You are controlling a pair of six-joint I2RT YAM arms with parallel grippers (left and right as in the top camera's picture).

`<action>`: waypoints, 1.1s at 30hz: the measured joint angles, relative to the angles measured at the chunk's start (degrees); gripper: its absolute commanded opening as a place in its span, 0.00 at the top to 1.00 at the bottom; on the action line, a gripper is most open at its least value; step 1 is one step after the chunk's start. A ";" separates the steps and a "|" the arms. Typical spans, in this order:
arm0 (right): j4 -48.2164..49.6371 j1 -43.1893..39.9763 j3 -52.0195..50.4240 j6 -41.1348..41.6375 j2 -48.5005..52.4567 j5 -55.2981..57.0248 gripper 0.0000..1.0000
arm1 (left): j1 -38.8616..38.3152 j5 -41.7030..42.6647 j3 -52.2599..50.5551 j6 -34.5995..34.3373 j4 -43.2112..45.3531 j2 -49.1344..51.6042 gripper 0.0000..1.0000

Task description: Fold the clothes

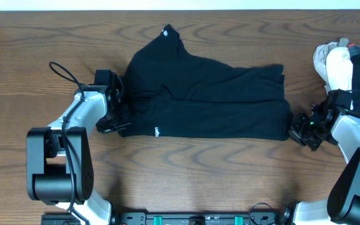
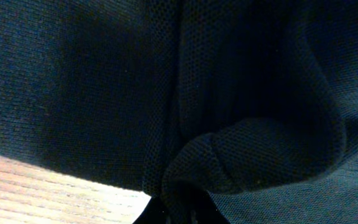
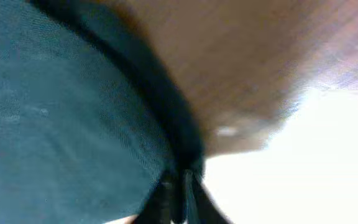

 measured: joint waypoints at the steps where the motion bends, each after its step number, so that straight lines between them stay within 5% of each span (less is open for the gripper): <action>1: -0.39 0.00 0.00 0.02 0.00 1.03 0.99 | 0.00 0.00 0.00 0.00 -0.26 0.00 0.94; 19: -8.26 -5.70 -0.07 -0.02 0.00 16.94 0.99 | -0.02 2.75 -0.11 -1.36 -15.43 0.09 0.90; 21: -8.15 -5.70 -0.07 0.00 0.00 17.77 0.86 | -0.02 2.97 -0.11 -1.55 -16.57 0.09 0.73; 25: -7.87 -6.08 -0.02 -0.72 0.00 18.60 0.43 | 0.17 2.80 -0.11 -2.62 -18.75 0.09 0.64; 30: -10.78 -6.75 3.50 -1.90 0.00 16.96 0.33 | 0.26 3.30 1.75 -2.82 -24.92 -0.07 0.56; 33: -13.60 -7.67 8.28 -2.03 0.02 15.96 0.29 | 0.26 3.54 6.01 -2.43 -27.91 -2.19 0.43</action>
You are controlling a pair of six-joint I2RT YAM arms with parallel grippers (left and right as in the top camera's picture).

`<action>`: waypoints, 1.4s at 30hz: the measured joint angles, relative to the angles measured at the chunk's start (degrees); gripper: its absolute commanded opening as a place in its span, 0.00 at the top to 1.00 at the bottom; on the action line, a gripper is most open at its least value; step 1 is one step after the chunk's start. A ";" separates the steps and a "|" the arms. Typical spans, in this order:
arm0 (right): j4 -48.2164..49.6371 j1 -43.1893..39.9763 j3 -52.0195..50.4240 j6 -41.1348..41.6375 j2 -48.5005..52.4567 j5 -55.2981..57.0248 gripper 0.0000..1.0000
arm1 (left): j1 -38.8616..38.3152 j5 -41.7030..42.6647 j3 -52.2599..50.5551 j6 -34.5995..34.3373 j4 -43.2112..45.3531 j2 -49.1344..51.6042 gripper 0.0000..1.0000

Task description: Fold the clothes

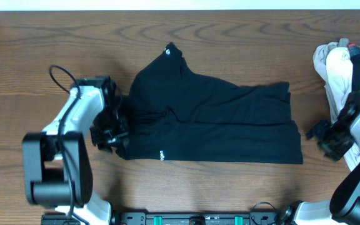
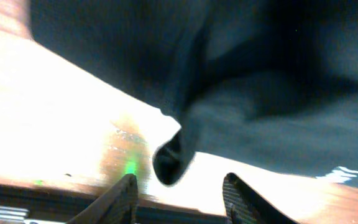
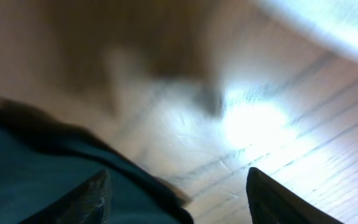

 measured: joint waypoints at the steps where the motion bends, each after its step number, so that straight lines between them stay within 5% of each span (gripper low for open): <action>1: -0.79 -0.31 1.77 -0.20 0.00 -0.44 0.28 | 0.00 0.13 1.64 0.46 -0.61 -1.25 0.39; 7: -2.27 -0.92 11.63 -4.28 -0.02 -8.39 0.31 | -0.20 2.21 13.11 6.99 2.84 -8.96 0.36; 16: -1.84 0.31 14.86 -18.36 0.00 -32.65 0.33 | -4.35 8.76 17.07 19.02 27.63 -3.58 0.41; 28: -4.63 1.79 14.86 -20.79 0.00 -34.60 0.35 | -10.80 15.08 17.05 22.08 57.02 18.03 0.50; 42: -6.60 1.79 14.86 -20.87 0.00 -34.58 0.36 | -11.93 0.94 17.05 23.80 63.95 20.61 0.57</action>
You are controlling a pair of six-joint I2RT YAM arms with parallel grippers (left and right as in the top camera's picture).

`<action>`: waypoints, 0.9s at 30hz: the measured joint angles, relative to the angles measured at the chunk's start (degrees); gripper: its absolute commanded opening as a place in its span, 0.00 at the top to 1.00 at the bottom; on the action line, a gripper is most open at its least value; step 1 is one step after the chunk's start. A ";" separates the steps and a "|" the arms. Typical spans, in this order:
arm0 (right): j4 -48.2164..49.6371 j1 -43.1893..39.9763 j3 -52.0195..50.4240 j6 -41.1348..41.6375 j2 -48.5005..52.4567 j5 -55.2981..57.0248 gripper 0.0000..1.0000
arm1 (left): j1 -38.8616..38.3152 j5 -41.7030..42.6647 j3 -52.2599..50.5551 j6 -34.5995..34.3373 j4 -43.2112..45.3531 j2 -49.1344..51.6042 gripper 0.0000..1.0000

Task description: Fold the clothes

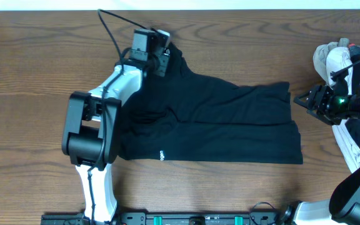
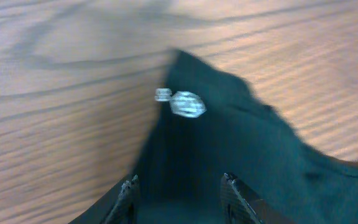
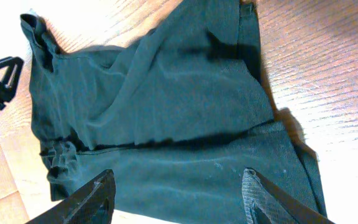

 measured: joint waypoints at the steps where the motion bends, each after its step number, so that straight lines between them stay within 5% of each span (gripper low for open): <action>1: -0.04 0.00 0.00 0.00 0.00 0.00 0.37 | 0.48 0.00 0.00 0.09 0.07 0.00 0.57; 13: -0.17 0.00 0.00 0.02 0.00 0.33 0.37 | 3.23 11.93 0.00 -0.81 3.69 2.82 0.63; 27: -0.85 0.00 0.00 0.04 0.00 1.40 0.37 | -1.77 14.56 0.00 -2.03 7.21 3.72 0.45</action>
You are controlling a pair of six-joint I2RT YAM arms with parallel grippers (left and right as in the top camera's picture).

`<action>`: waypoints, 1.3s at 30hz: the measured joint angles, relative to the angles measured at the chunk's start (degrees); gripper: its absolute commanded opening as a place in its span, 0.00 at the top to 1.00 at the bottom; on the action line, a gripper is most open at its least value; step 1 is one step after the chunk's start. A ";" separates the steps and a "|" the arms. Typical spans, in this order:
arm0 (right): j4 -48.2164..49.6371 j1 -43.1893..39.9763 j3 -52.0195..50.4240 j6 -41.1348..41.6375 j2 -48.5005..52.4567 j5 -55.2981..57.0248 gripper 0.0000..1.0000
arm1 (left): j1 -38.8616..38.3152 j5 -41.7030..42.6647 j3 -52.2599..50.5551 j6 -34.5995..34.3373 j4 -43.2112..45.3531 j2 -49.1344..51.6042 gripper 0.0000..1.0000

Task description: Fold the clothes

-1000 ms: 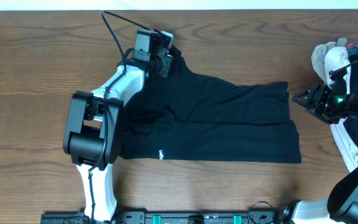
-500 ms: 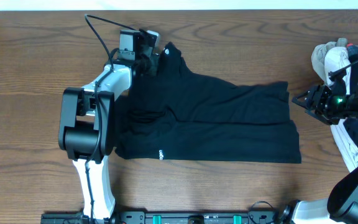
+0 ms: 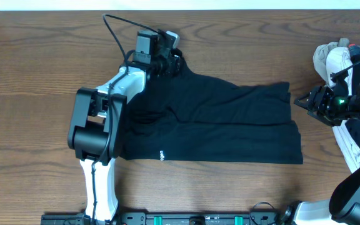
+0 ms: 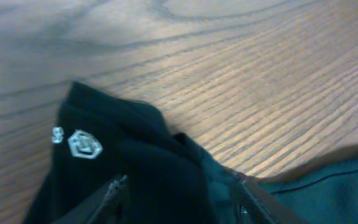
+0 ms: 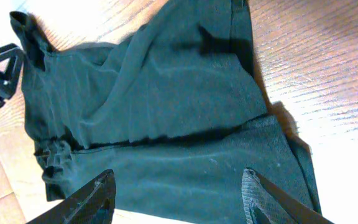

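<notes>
A black garment (image 3: 217,119) lies spread flat across the middle of the table, with a small white logo (image 3: 161,154) near its front edge. Its far left corner rises to a peak bearing a silver emblem (image 4: 79,144). My left gripper (image 3: 172,57) is at that peak, open, and the dark cloth lies between its fingers (image 4: 114,194). My right gripper (image 3: 302,100) hovers open off the garment's right end. The right wrist view looks down on the whole garment (image 5: 166,112) between spread fingertips (image 5: 261,194).
A heap of white, dark and red clothes (image 3: 345,59) sits at the right edge, behind my right arm. The left arm's cable (image 3: 114,25) loops over the far table edge. Bare wooden tabletop (image 3: 30,75) surrounds the garment.
My left gripper has shifted slightly right onto the garment's far peak, so the emblem corner now lies between its open fingers. The right gripper has barely moved. The garment lies as before.
First both grippers were shut on the garment's left and right ends. Then both were open and the garment lay stretched flat. Then the left arm was at the far peak and the right gripper raised off the right end. Now the left fingers straddle that peak.
</notes>
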 measured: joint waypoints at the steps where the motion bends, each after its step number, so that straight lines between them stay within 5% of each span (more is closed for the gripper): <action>1: -0.07 0.00 0.00 0.00 0.00 0.02 0.37 | -0.26 -0.13 0.00 -0.02 0.20 0.20 0.45; 4: -0.24 0.00 0.00 0.00 0.00 0.09 0.38 | -1.01 -1.22 0.00 -0.07 0.72 0.85 0.50; 9: -0.72 0.00 0.00 0.00 0.00 0.11 0.38 | -1.77 -3.30 0.00 -0.31 0.87 2.08 0.94; 20: -0.92 0.00 0.00 0.00 0.00 0.37 0.38 | -1.79 -4.61 1.49 -3.10 -9.07 -0.83 0.94; 33: -0.46 0.00 0.00 0.00 -0.02 2.27 0.37 | -1.81 -5.09 2.43 -5.46 -36.35 -8.96 0.91; 39: -0.17 0.00 0.00 0.02 0.00 2.51 0.37 | -1.79 -5.33 2.40 -6.69 -43.65 -8.96 0.71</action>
